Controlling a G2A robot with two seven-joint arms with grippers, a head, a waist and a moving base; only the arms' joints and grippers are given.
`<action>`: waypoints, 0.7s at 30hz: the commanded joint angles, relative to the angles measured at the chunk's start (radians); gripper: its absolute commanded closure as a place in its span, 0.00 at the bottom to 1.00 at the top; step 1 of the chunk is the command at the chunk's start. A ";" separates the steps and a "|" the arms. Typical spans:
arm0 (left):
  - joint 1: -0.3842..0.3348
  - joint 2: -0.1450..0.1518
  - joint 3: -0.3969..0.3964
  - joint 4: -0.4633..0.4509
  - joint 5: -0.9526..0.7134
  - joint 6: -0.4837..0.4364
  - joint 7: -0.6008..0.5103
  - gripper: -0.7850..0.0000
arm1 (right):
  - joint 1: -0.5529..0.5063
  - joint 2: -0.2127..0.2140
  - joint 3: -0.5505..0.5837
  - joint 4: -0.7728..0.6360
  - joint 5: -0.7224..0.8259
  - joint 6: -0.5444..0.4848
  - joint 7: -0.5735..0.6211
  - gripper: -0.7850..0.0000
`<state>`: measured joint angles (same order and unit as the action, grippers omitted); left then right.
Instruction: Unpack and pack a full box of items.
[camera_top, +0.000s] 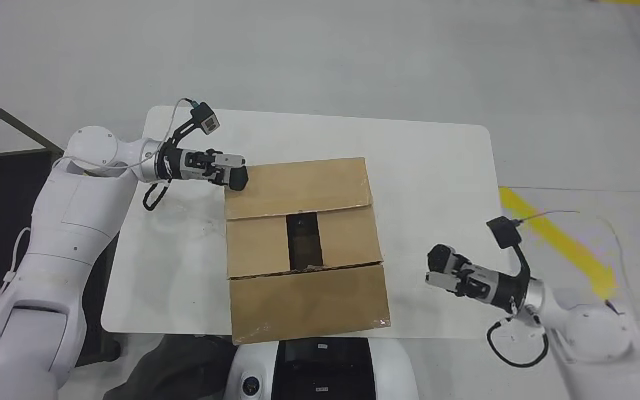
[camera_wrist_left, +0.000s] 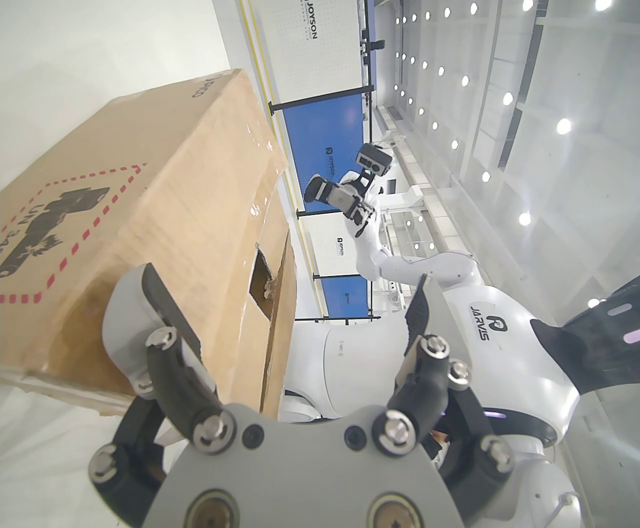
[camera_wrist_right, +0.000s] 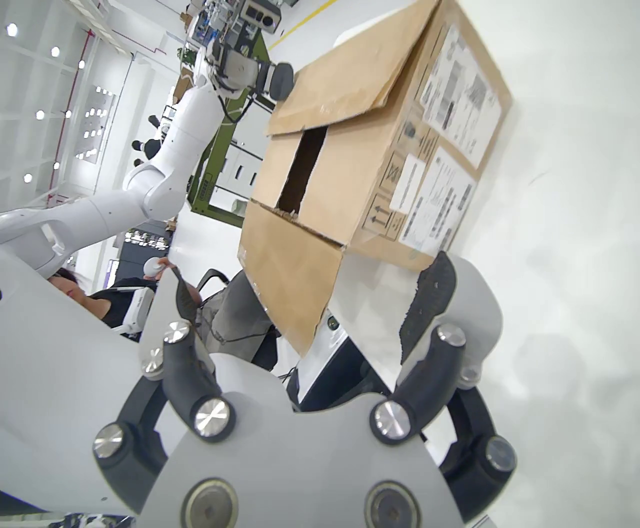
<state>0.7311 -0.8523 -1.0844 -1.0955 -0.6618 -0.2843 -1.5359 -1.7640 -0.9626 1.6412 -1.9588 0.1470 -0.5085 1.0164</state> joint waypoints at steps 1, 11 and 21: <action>0.000 0.000 0.000 0.000 0.000 0.000 0.000 0.00 | -0.007 0.002 0.004 0.005 -0.001 0.000 0.018 0.00; 0.000 0.000 0.000 0.000 0.000 0.000 0.000 0.00 | -0.003 0.004 -0.081 0.069 0.015 0.043 0.055 0.00; 0.000 0.000 0.000 0.000 0.000 0.000 0.000 0.00 | 0.100 -0.007 -0.261 0.145 0.000 0.102 0.090 0.00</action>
<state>0.7311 -0.8523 -1.0844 -1.0955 -0.6618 -0.2843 -1.5359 -1.6724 -0.9687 1.3949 -1.8176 0.1478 -0.4099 1.1028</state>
